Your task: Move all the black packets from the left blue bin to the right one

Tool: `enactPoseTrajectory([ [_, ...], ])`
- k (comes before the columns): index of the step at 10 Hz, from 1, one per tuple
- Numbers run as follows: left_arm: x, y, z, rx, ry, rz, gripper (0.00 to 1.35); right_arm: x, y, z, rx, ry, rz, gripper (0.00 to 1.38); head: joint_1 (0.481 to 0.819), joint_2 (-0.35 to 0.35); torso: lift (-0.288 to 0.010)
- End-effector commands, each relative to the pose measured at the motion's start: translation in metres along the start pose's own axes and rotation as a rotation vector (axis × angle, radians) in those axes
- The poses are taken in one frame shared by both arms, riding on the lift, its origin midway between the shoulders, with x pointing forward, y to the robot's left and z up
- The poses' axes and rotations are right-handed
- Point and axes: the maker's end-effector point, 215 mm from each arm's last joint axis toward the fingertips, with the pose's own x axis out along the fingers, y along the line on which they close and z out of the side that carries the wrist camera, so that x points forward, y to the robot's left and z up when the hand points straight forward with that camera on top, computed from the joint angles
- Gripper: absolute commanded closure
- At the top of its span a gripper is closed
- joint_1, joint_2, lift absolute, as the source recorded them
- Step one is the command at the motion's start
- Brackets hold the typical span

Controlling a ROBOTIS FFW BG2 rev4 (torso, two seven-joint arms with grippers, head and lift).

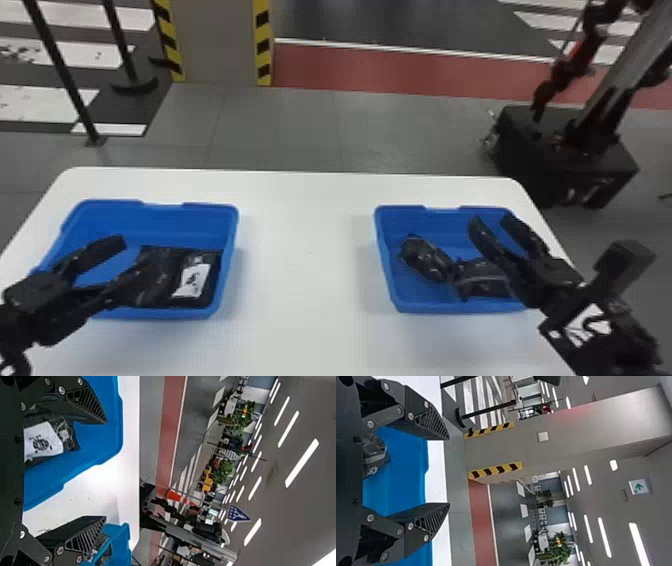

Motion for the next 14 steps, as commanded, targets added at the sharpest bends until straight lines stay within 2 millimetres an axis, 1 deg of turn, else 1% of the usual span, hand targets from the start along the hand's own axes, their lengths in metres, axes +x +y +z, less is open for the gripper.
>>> enactPoseTrajectory([
  [1,-0.015,0.028,-0.007,0.02,0.05,0.083,0.19,-0.016,0.031,0.018,-0.035,-0.032,0.028,0.3,0.695,-0.082,-0.11],
  [2,-0.024,0.047,-0.018,0.01,0.102,0.144,0.19,-0.022,0.054,0.018,-0.009,-0.042,0.062,0.3,0.695,-0.039,-0.11],
  [3,-0.03,0.062,-0.029,-0.012,0.153,0.199,0.19,-0.026,0.074,0.013,0.017,-0.042,0.102,0.3,0.695,-0.013,-0.11],
  [4,-0.032,0.08,-0.034,-0.033,0.213,0.263,0.19,-0.028,0.097,0.01,0.053,-0.047,0.15,0.3,0.695,0.04,-0.11],
  [5,-0.031,0.094,-0.04,-0.061,0.272,0.301,0.19,-0.03,0.121,0.014,0.061,-0.055,0.192,0.3,0.695,0.097,-0.11],
  [6,-0.01,0.096,-0.048,-0.079,0.3,0.27,0.19,-0.032,0.14,0.015,0.073,-0.058,0.223,0.3,0.695,0.141,-0.11],
  [7,0.009,0.092,-0.064,-0.125,0.348,0.231,0.2,-0.03,0.155,0.009,0.106,-0.053,0.249,0.31,0.695,0.167,-0.11],
  [8,0.026,0.088,-0.073,-0.149,0.374,0.203,0.21,-0.03,0.165,0.002,0.131,-0.045,0.266,0.31,0.695,0.172,-0.11],
  [10,0.04,0.076,-0.081,-0.195,0.421,0.185,0.21,-0.031,0.167,-0.003,0.148,-0.039,0.27,0.31,0.695,0.169,-0.11],
  [12,0.041,0.072,-0.089,-0.236,0.457,0.198,0.21,-0.032,0.165,-0.003,0.162,-0.04,0.269,0.31,0.695,0.147,-0.11],
  [14,0.04,0.073,-0.09,-0.234,0.467,0.204,0.22,-0.033,0.165,-0.007,0.174,-0.033,0.27,0.31,0.695,0.143,-0.11],
])
